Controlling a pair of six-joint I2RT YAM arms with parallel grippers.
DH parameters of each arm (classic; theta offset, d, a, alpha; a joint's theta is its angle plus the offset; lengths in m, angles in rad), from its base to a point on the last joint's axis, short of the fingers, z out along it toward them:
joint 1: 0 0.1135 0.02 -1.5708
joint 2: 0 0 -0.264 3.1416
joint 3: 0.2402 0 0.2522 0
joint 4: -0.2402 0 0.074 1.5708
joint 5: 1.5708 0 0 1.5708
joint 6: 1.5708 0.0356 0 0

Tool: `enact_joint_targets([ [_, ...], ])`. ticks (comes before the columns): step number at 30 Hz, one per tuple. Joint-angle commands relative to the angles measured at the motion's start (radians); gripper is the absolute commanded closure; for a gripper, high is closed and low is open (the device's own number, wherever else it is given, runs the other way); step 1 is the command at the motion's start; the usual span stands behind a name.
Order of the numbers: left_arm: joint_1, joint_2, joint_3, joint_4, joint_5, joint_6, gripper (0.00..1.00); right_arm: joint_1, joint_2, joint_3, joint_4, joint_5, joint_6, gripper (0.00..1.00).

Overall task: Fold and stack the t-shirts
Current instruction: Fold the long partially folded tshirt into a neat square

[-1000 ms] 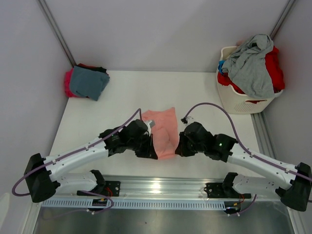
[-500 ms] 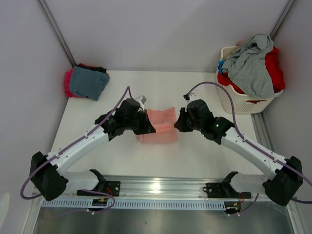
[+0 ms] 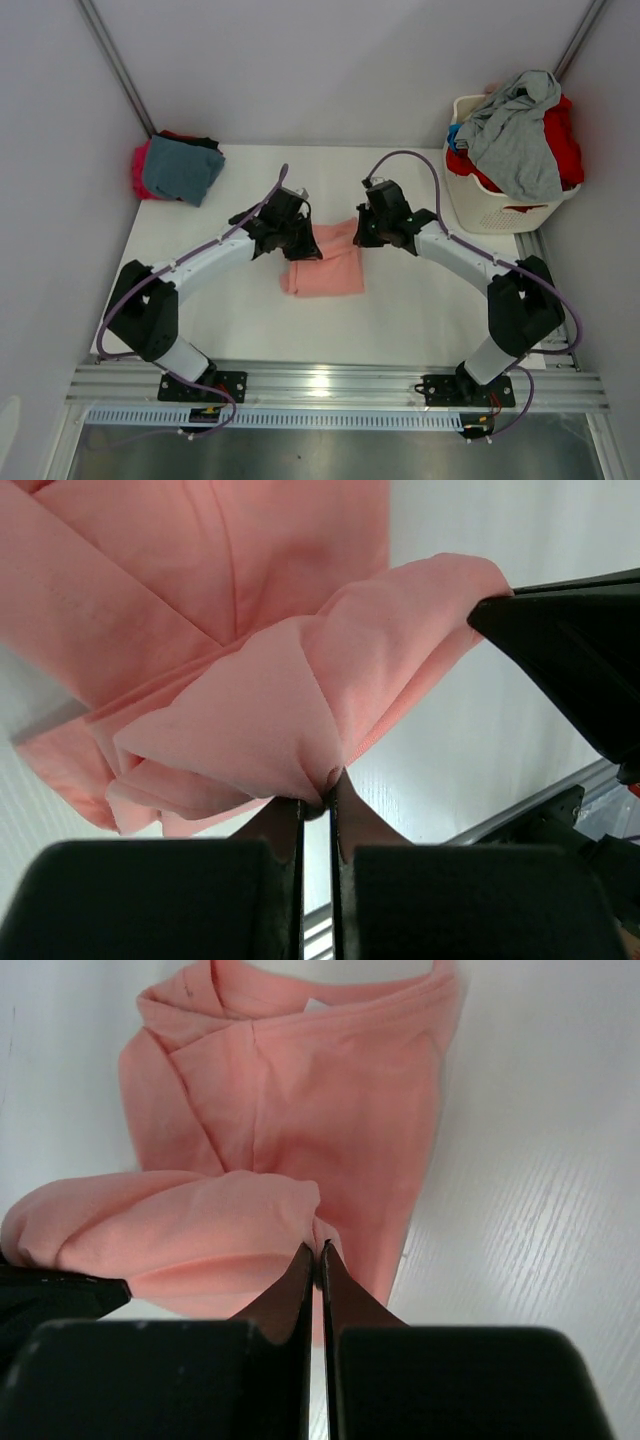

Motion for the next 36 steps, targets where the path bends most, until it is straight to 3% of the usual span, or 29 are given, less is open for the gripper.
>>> enact_joint_targets([
  [1, 0.039, 0.035, 0.035, -0.047, -0.033, 0.038, 0.99, -0.058, 0.041, 0.087, 0.036, 0.095, -0.061, 1.00],
  [12, 0.125, 0.138, 0.132, -0.022, -0.029, 0.070, 0.99, -0.140, 0.171, 0.253, 0.039, 0.089, -0.081, 1.00],
  [22, 0.188, 0.293, 0.256, -0.040, -0.029, 0.053, 0.94, -0.169, 0.432, 0.432, 0.047, 0.049, -0.098, 1.00],
  [25, 0.207, 0.322, 0.288, -0.040, -0.037, 0.057, 0.86, -0.173, 0.493, 0.488, 0.064, 0.045, -0.106, 0.80],
  [26, 0.216, 0.330, 0.293, -0.040, -0.044, 0.059, 0.74, -0.178, 0.509, 0.494, 0.091, 0.042, -0.109, 0.71],
  [27, 0.222, 0.333, 0.305, -0.040, -0.050, 0.059, 0.69, -0.180, 0.513, 0.500, 0.105, 0.043, -0.110, 0.67],
  [28, 0.234, 0.345, 0.316, -0.036, -0.046, 0.061, 0.67, -0.180, 0.516, 0.514, 0.117, 0.049, -0.119, 0.65],
  [29, 0.240, 0.350, 0.321, -0.034, -0.044, 0.061, 0.56, -0.181, 0.527, 0.523, 0.133, 0.054, -0.127, 0.63],
  [31, 0.250, 0.360, 0.345, -0.039, -0.044, 0.062, 0.44, -0.181, 0.536, 0.561, 0.136, 0.071, -0.141, 0.60],
  [32, 0.256, 0.369, 0.357, -0.051, -0.049, 0.065, 0.26, -0.183, 0.541, 0.575, 0.131, 0.072, -0.150, 0.58],
  [33, 0.257, 0.373, 0.363, -0.057, -0.052, 0.068, 0.18, -0.183, 0.544, 0.587, 0.118, 0.072, -0.152, 0.58],
  [36, 0.260, 0.374, 0.356, -0.054, -0.040, 0.085, 0.06, -0.180, 0.509, 0.568, 0.121, 0.060, -0.135, 0.57],
])
